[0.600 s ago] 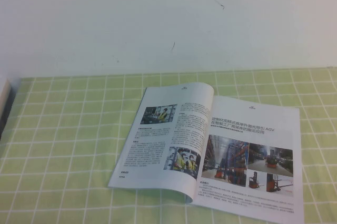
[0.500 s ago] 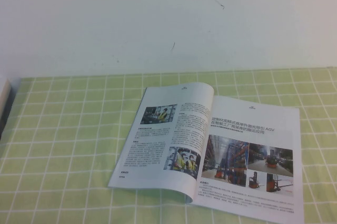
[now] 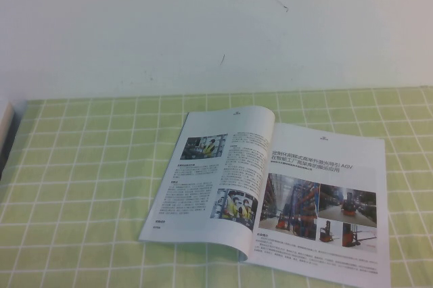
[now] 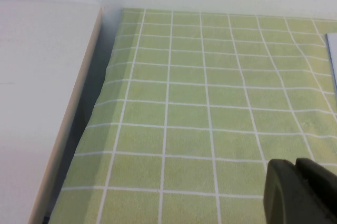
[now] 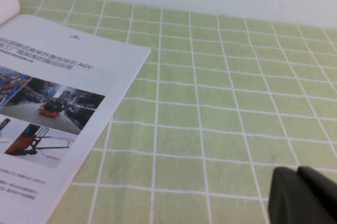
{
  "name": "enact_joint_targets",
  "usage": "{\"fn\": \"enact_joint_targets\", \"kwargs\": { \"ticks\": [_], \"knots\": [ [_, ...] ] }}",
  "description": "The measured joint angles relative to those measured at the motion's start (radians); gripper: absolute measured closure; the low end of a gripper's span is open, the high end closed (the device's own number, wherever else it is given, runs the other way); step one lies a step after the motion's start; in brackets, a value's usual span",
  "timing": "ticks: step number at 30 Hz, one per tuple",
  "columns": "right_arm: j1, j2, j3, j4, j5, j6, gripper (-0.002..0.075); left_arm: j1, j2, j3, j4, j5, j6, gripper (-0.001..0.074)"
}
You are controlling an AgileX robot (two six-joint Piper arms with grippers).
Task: Close book
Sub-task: 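Close the open booklet and leave it lying on the table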
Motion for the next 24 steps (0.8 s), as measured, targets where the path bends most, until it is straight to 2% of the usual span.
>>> {"fn": "enact_joint_targets", "kwargs": {
  "ticks": [15,24],
  "knots": [
    [0.0,0.0,0.0,0.0,0.0,0.0,0.0729,0.0,0.0,0.0,0.0,0.0,0.0,0.0738],
    [0.045,0.0,0.0,0.0,0.0,0.0,0.0729,0.0,0.0,0.0,0.0,0.0,0.0,0.0738]
  ]
}}
